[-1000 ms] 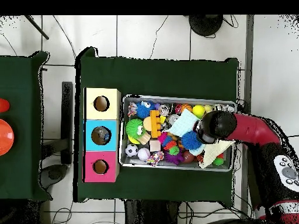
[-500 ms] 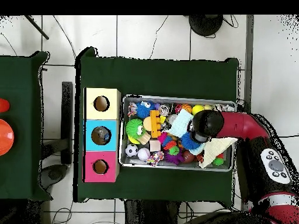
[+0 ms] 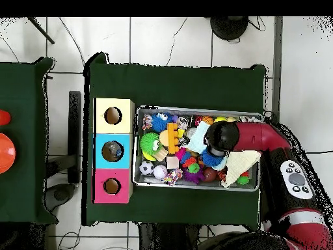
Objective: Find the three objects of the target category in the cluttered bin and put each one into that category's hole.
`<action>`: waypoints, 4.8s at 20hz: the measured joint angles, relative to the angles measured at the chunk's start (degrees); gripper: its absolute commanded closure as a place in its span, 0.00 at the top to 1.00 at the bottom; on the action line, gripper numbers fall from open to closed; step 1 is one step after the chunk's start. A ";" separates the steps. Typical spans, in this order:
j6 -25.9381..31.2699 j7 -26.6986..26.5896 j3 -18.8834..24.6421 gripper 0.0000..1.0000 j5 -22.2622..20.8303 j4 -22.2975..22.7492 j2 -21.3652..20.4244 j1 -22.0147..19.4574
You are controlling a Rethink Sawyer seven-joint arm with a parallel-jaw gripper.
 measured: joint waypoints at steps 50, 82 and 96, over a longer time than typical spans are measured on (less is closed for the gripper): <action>2.57 0.04 -0.72 0.00 25.03 19.33 -16.55 10.44; 5.45 0.07 -8.77 1.00 27.15 18.39 -20.18 13.75; 8.92 0.07 -10.16 1.00 24.58 14.20 -21.56 5.57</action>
